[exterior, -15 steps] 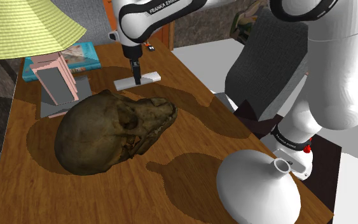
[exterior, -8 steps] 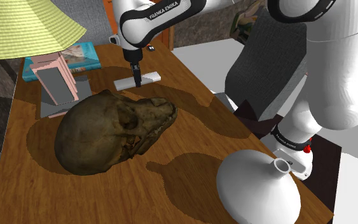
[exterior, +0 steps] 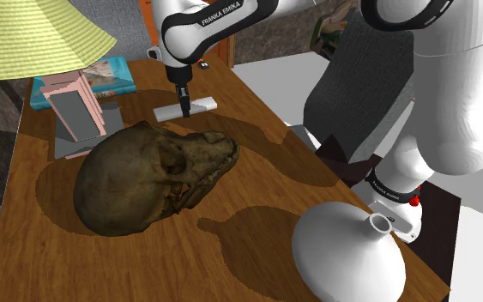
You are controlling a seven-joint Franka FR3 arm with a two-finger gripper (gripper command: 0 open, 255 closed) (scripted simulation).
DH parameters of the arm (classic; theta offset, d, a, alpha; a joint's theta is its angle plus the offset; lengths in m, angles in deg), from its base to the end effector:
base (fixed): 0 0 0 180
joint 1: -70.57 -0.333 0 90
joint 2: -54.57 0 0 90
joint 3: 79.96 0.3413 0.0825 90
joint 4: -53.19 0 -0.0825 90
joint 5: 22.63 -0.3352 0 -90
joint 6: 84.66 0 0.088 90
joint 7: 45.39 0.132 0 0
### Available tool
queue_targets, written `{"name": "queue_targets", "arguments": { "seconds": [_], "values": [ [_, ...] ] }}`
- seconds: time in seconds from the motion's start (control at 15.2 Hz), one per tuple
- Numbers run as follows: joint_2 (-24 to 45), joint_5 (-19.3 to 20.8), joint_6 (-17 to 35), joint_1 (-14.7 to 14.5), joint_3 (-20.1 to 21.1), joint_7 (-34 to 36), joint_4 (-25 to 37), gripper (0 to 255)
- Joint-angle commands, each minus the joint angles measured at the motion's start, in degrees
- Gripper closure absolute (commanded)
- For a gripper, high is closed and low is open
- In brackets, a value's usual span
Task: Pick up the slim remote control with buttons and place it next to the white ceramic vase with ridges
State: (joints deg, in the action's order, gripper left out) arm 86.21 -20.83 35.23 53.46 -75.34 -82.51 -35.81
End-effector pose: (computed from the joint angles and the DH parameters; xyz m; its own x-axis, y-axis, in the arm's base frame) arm 0.6226 0.2365 0.3482 0.5138 0.8579 0.0003 0.8578 -0.5137 -0.0189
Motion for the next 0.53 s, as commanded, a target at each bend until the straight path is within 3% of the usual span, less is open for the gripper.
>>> {"name": "queue_targets", "arguments": {
  "seconds": [0.0, 0.46],
  "values": [
    [0.1, 0.0, 0.0, 0.0, 0.0, 0.0, 0.0, 255],
    [-1.2, -0.1, -2.4, 0.0, 0.1, 0.0, 1.1, 255]
  ]
}}
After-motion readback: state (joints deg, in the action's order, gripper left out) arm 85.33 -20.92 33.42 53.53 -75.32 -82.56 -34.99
